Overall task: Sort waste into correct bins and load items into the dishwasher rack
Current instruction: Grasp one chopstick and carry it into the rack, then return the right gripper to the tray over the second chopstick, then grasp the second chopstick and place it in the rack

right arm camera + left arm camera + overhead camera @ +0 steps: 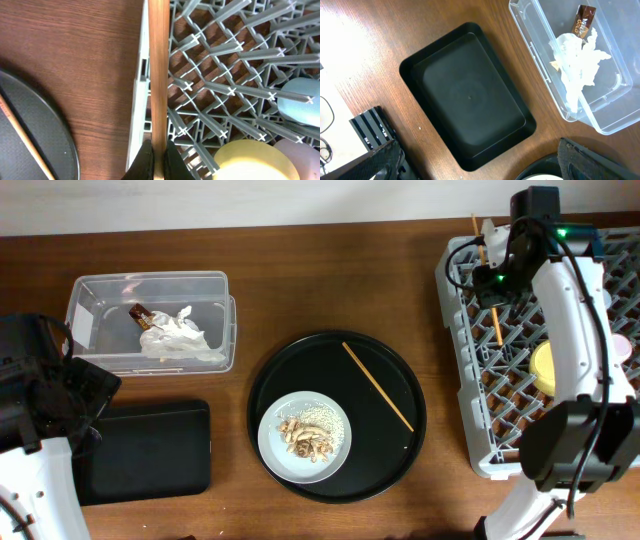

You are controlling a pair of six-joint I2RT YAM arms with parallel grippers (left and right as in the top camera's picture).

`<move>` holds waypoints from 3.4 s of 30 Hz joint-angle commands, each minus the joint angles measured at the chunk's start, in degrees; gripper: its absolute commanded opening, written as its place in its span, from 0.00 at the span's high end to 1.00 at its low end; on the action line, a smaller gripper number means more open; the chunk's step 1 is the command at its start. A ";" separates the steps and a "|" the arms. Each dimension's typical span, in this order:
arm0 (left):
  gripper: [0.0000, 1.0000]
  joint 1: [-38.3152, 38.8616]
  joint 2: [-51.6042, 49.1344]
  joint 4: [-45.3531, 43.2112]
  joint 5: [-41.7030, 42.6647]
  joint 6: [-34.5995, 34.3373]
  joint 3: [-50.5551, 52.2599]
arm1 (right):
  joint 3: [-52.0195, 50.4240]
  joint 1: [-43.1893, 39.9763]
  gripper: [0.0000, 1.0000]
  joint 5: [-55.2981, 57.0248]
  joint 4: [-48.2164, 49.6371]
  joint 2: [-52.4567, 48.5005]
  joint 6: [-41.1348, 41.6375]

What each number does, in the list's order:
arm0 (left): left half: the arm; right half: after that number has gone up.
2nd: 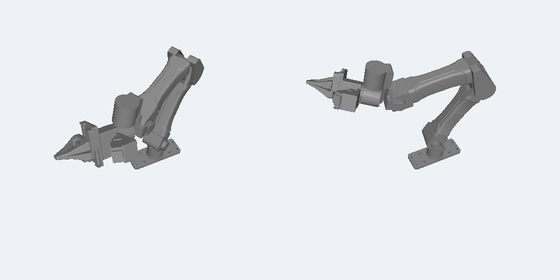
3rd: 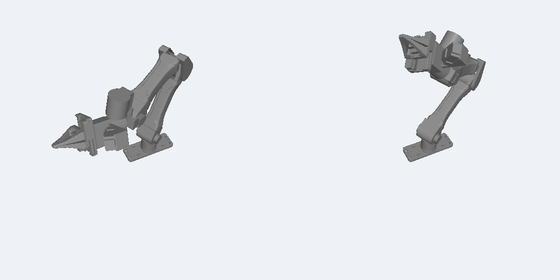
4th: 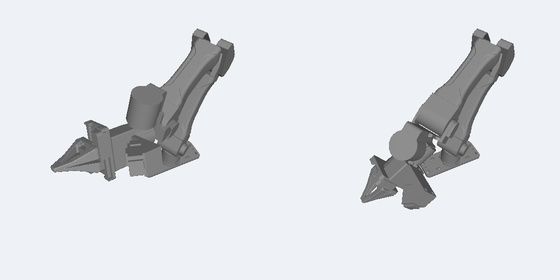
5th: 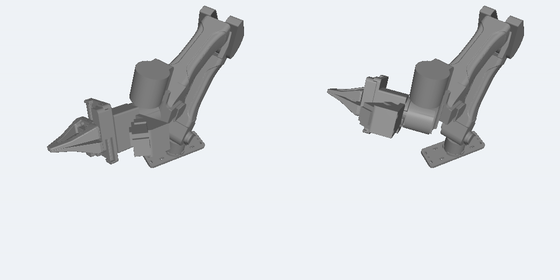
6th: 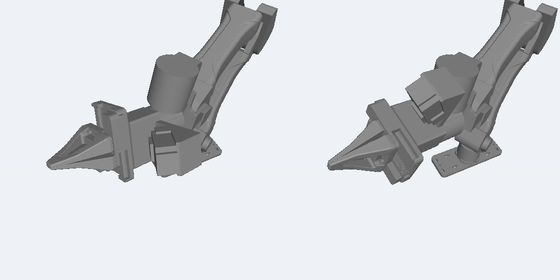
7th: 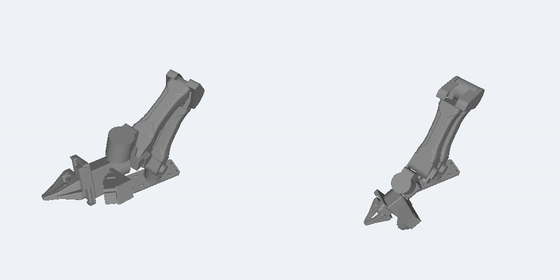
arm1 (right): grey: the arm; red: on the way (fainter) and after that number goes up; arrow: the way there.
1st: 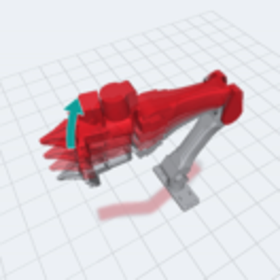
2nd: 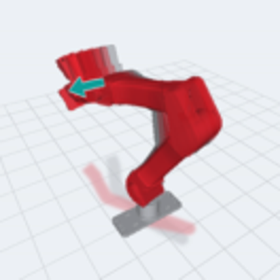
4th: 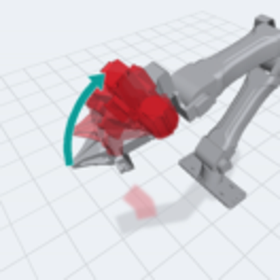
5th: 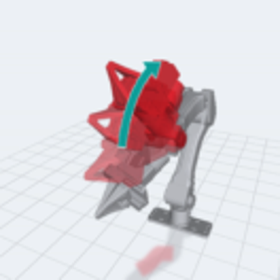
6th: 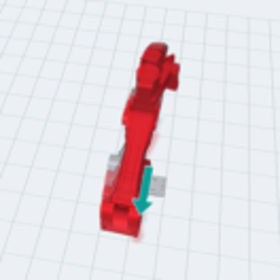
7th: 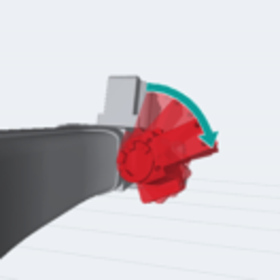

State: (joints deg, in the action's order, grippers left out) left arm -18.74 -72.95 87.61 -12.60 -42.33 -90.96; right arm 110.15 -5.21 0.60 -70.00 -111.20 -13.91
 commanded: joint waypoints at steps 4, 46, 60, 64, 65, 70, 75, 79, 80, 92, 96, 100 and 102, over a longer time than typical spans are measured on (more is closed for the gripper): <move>0.01 -0.28 0.55 0.07 -0.22 -0.52 0.11 | -0.55 -1.25 0.96 -1.25 2.49 -5.57 -0.83; 0.01 -0.28 0.55 0.07 -0.22 -0.52 0.11 | -5.31 18.34 0.44 -17.68 -7.85 1.20 3.67; 0.01 -0.28 0.55 0.07 -0.22 -0.52 0.11 | -33.33 27.47 0.56 -7.48 18.32 0.83 3.78; 0.01 -0.28 0.55 0.04 -0.22 -0.52 0.11 | -36.59 30.62 0.56 0.00 21.03 0.83 4.24; 0.01 -0.28 0.55 0.04 -0.22 -0.52 0.11 | -36.76 30.95 0.56 1.25 21.51 0.81 4.87; 0.01 -0.28 0.55 0.07 -0.22 -0.52 0.13 | -36.79 30.86 0.56 2.95 22.99 0.11 5.40; 0.00 -0.28 0.55 0.07 -0.22 -0.50 0.13 | -36.83 30.53 0.56 2.86 23.82 -1.70 4.94; 0.00 -0.28 0.55 0.04 -0.22 -0.52 0.13 | -36.87 30.53 0.59 2.21 23.80 -3.43 4.96; 0.00 -0.28 0.55 0.07 -0.22 -0.52 0.11 | -36.87 30.53 0.61 2.21 23.78 -3.65 4.96; 0.01 -0.28 0.55 0.07 -0.22 -0.52 0.11 | -23.87 30.42 0.96 2.78 8.79 -3.19 5.25; 0.01 -0.28 0.55 0.07 -0.24 -0.52 0.11 | -11.32 28.26 0.96 3.19 0.15 -2.60 5.20; 0.01 -0.28 0.55 0.07 -0.22 -0.52 0.11 | -0.24 22.21 0.96 3.34 -4.55 -2.29 5.25; 0.01 -0.28 0.55 0.07 -0.22 -0.50 0.11 | 2.62 17.86 0.96 3.32 -5.53 -2.29 5.25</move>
State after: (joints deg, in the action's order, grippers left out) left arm -18.74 -72.95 87.59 -12.60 -42.30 -90.96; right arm 108.90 18.09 2.61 -74.35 -114.56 -9.02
